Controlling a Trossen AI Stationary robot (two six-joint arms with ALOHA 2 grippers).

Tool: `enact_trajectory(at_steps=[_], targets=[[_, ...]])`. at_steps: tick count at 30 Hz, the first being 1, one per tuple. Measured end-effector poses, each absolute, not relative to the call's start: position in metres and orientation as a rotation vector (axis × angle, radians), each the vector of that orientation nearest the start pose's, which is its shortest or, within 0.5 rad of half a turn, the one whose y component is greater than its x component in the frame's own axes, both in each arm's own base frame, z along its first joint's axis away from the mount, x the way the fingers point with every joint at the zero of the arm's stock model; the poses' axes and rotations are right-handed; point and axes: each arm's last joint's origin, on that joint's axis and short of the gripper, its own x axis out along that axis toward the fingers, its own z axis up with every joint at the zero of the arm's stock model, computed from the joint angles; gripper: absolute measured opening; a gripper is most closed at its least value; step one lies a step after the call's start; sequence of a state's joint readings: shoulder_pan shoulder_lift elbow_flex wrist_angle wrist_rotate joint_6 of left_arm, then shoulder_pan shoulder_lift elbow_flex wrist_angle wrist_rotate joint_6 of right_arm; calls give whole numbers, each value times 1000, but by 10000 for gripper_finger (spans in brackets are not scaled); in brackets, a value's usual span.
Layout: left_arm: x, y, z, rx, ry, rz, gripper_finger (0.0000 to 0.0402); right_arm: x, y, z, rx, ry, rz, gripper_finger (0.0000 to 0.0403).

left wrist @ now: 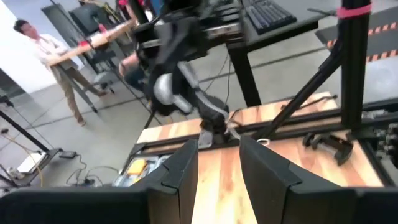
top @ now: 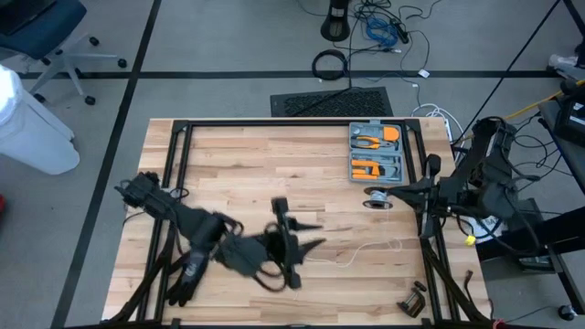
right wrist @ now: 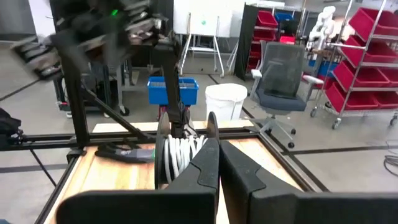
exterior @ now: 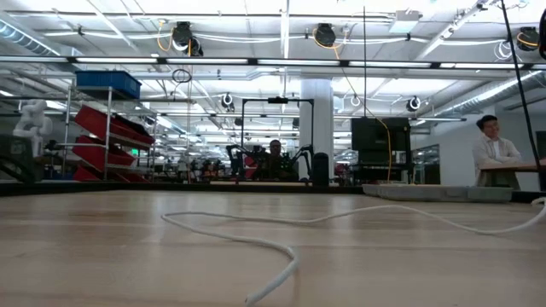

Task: Coil cords
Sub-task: Uncoil the white wire from the spool

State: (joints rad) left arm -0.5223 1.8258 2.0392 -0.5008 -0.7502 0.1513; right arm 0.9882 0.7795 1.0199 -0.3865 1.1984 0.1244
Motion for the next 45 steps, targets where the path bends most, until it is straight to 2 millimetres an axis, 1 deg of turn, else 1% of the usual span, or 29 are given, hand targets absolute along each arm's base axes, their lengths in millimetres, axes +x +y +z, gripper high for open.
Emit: enact_trajectory(at_steps=[2,3,4,6,8,10,12,14,18,21,23,25,27,33,37,39,41,44,45], targets=[[349,-167,451,282,276,199,125,97,98,393,-6,58,-214,0],[348,-160,451,263,300,191,125,97,98,393,-7,59,-214,0],[346,-155,449,255,334,181,125,97,98,393,-9,60,-214,0],[344,-149,440,260,430,189,125,97,98,393,-11,60,-214,0],[340,-144,429,288,534,210,124,97,98,393,-13,60,-214,0],[333,-141,424,299,609,246,124,97,98,393,-25,62,-214,0],[327,-137,422,300,646,289,124,97,98,393,-38,62,-213,0],[328,-137,418,308,655,306,124,96,97,394,-52,59,-213,0],[337,-142,395,339,668,295,124,95,95,398,-53,41,-212,0],[345,-144,371,355,681,286,124,95,95,399,-55,39,-212,0],[347,-145,353,366,700,286,124,95,95,399,-55,40,-212,0],[347,-144,342,348,673,286,124,95,95,399,-46,39,-212,0],[341,-143,335,318,629,283,124,95,96,398,-37,40,-209,0],[310,-137,310,168,474,263,124,100,103,395,-25,53,-162,0],[298,-133,296,66,330,239,124,104,108,393,-24,60,-166,0],[296,-132,289,37,268,231,124,107,110,391,-17,65,-176,0],[297,-130,288,-17,173,223,124,110,113,389,-12,71,-184,0],[302,-130,288,-86,17,145,124,114,115,387,-13,78,-197,0],[304,-130,285,-101,-23,122,124,115,116,386,-15,79,-203,0]])
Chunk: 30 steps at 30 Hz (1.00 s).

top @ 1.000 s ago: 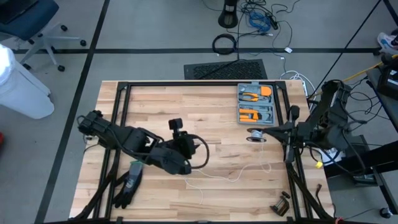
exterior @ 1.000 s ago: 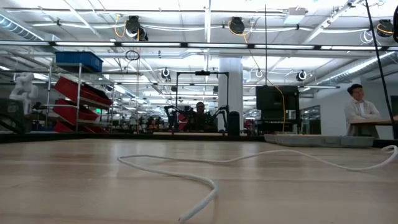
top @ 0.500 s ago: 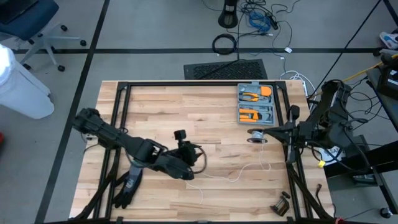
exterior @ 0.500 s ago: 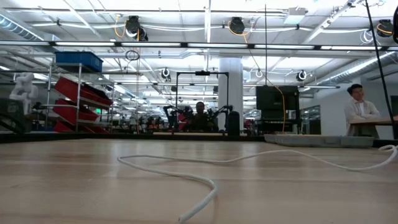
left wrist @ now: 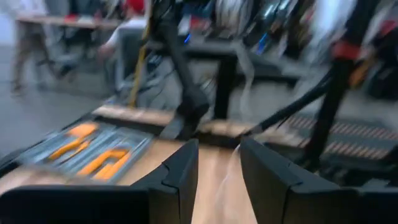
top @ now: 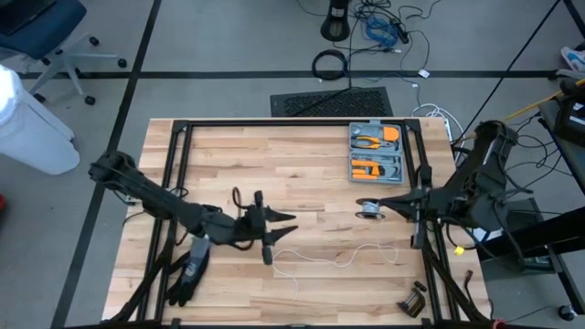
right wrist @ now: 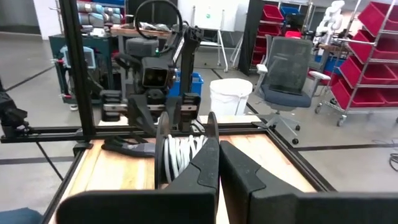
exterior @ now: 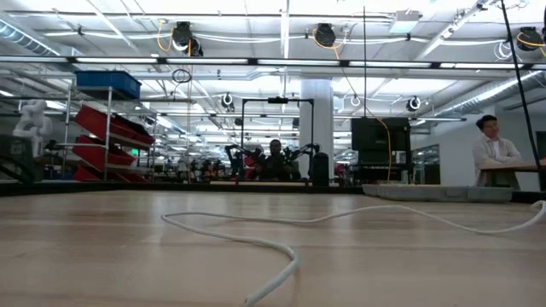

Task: Coil cords
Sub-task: Uncoil the white wire from the spool

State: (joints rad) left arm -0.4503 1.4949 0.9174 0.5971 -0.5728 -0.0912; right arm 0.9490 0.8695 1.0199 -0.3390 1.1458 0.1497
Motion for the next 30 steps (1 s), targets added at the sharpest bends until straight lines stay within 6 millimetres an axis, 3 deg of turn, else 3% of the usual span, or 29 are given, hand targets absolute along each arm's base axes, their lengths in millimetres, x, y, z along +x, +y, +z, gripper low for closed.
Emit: enact_trajectory(at_steps=[11,19,30], targets=[[340,-120,268,-148,-300,31,125,125,118,385,-1,82,-195,0],[368,-129,276,-56,-331,-28,126,136,113,389,-27,60,-257,0],[407,-132,273,-143,-327,-16,126,149,115,396,-54,4,-190,0]])
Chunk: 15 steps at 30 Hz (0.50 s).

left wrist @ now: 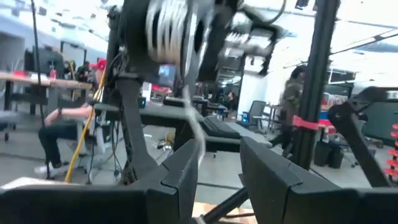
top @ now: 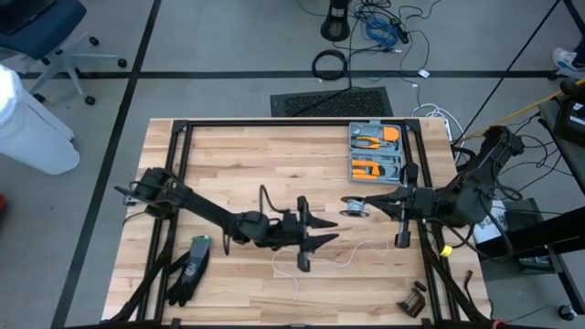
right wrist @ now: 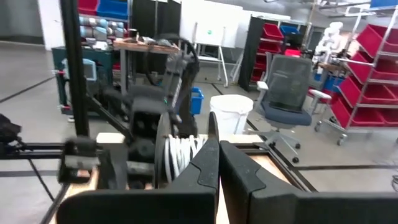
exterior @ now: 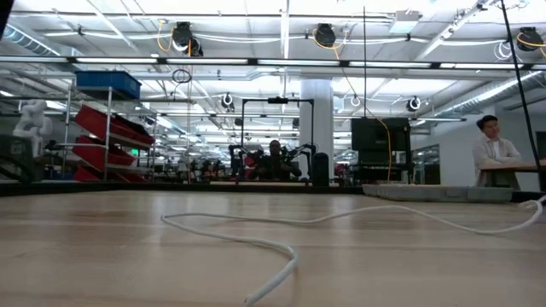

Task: Coil cords
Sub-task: Uncoil the white wire from the spool

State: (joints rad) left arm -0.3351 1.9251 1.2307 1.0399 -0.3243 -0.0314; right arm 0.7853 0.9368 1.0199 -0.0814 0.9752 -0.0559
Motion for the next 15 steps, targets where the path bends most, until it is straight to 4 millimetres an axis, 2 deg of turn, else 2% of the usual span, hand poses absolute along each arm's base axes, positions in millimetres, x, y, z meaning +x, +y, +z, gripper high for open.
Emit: enact_trajectory(at_steps=[5,8,15], targets=[[427,-135,259,-170,-306,-21,126,151,118,395,-67,8,-177,0],[437,-140,256,-102,-288,-70,127,152,119,394,-72,10,-176,0],[450,-146,260,-72,-286,-68,174,153,119,394,-74,11,-176,0]])
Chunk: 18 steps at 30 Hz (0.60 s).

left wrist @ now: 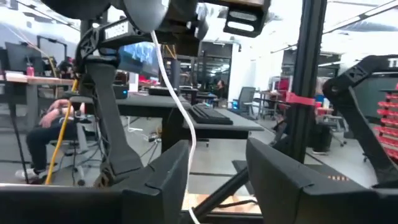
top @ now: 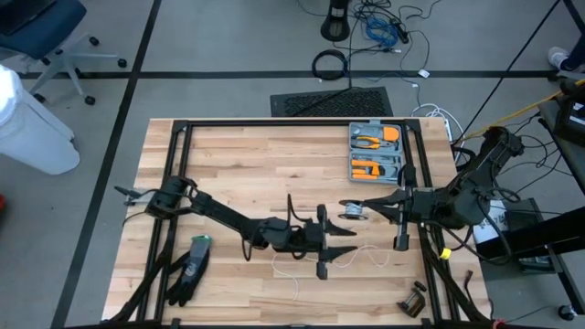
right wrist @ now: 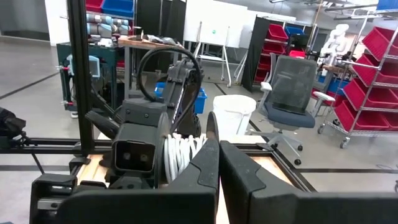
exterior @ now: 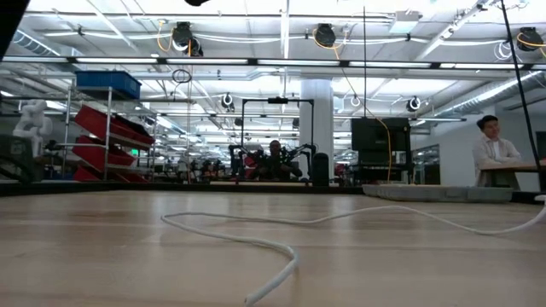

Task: Coil cords
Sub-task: Uncoil the white wire from the spool

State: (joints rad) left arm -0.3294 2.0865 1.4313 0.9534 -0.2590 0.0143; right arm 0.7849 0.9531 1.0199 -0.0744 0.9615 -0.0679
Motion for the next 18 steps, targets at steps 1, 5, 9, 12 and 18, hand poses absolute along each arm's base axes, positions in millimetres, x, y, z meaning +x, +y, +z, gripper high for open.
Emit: enact_trajectory(at_steps=[1,5,9,12,18], targets=[[450,-146,260,-73,-284,-55,182,153,119,394,-74,11,-176,0],[450,-144,259,-60,-284,-4,199,153,119,394,-73,11,-176,0],[450,-142,262,-69,-295,36,201,153,119,394,-73,11,-176,0],[452,-140,266,-36,-303,69,201,153,119,394,-73,11,-177,0],[455,-141,277,1,-328,60,201,156,120,392,-88,19,-183,0]])
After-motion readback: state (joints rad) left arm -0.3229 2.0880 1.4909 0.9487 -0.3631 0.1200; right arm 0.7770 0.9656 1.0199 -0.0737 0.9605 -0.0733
